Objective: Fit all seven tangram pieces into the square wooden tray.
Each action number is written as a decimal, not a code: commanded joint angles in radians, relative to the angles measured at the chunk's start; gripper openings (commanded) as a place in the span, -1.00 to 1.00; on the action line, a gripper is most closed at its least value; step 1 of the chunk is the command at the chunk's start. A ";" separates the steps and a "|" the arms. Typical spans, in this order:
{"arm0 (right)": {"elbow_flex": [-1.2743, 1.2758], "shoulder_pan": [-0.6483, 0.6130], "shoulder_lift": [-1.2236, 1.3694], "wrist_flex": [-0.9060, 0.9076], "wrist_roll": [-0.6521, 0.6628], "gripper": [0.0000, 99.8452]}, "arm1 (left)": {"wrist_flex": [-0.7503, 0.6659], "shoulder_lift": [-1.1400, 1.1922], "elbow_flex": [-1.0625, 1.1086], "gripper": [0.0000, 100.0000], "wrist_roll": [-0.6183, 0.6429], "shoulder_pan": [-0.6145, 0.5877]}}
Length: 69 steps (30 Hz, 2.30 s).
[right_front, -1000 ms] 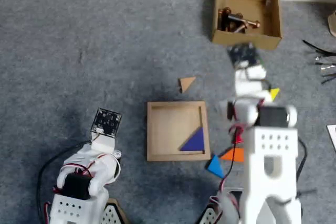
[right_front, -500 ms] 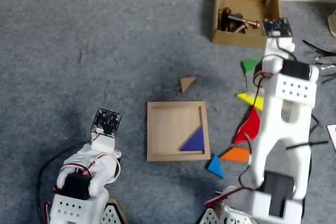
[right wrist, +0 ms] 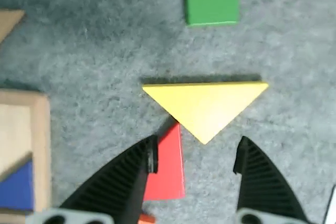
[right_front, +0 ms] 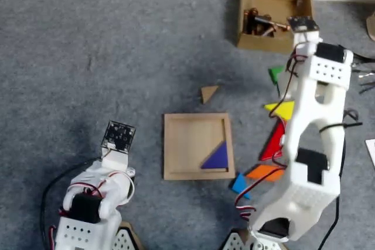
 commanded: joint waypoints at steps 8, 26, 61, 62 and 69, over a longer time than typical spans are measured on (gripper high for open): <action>-0.058 0.061 0.044 -0.045 0.324 -0.32 | 0.005 -0.004 0.019 -0.99 0.006 0.015; -0.013 0.093 0.122 -0.025 1.033 -0.32 | 0.005 -0.004 0.019 -0.99 0.006 0.015; -0.036 0.122 0.248 -0.111 1.444 -0.32 | 0.005 -0.004 0.019 -0.99 0.006 0.015; -0.036 0.122 0.255 -0.111 1.444 -0.32 | 0.005 -0.004 0.019 -0.99 0.006 0.015; -0.044 0.125 0.334 -0.105 1.444 -0.32 | 0.005 -0.004 0.019 -0.99 0.006 0.015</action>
